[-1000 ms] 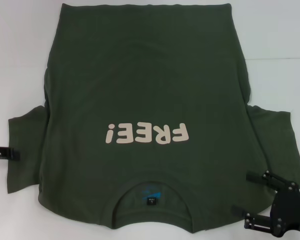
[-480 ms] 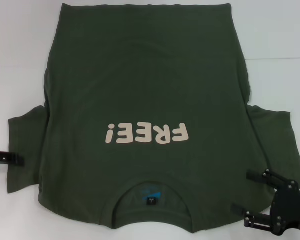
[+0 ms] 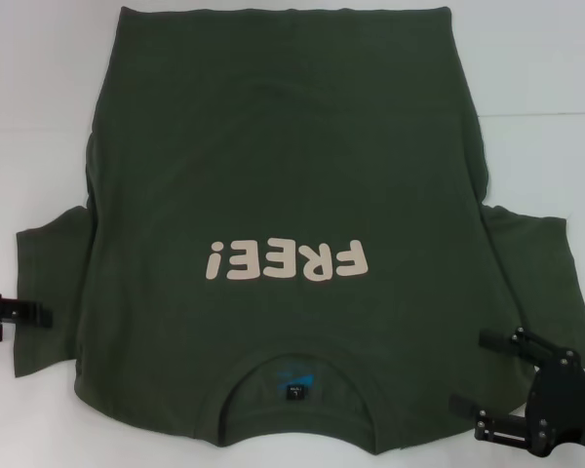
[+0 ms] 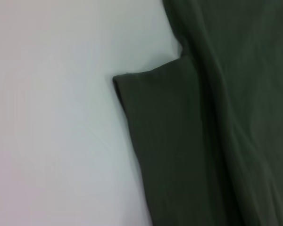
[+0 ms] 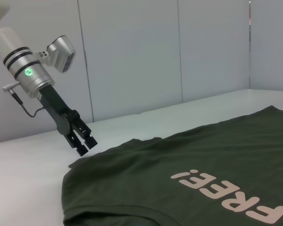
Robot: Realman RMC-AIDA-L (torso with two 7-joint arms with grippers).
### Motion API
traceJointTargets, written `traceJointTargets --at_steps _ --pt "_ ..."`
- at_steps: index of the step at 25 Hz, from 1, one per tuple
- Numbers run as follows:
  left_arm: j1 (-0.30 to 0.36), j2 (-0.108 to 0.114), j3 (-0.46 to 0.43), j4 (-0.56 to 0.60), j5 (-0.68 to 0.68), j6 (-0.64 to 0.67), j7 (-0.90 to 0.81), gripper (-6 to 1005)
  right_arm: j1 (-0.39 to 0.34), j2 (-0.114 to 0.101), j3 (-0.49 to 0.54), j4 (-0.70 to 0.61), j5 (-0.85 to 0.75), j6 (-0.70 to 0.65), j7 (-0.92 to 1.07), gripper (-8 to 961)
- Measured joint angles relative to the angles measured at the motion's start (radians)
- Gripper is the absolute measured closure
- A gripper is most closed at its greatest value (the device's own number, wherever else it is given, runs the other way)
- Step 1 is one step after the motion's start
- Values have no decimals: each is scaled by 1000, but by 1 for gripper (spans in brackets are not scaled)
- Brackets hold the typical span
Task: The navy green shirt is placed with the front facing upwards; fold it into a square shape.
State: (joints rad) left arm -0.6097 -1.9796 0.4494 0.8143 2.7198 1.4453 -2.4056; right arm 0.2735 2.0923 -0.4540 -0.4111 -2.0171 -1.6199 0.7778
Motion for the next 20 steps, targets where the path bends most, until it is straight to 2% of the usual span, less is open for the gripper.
traceJointTargets --at_steps 20 --pt "-5 -4 26 -16 5 -8 -14 124 4 -2 0 0 0 15 12 12"
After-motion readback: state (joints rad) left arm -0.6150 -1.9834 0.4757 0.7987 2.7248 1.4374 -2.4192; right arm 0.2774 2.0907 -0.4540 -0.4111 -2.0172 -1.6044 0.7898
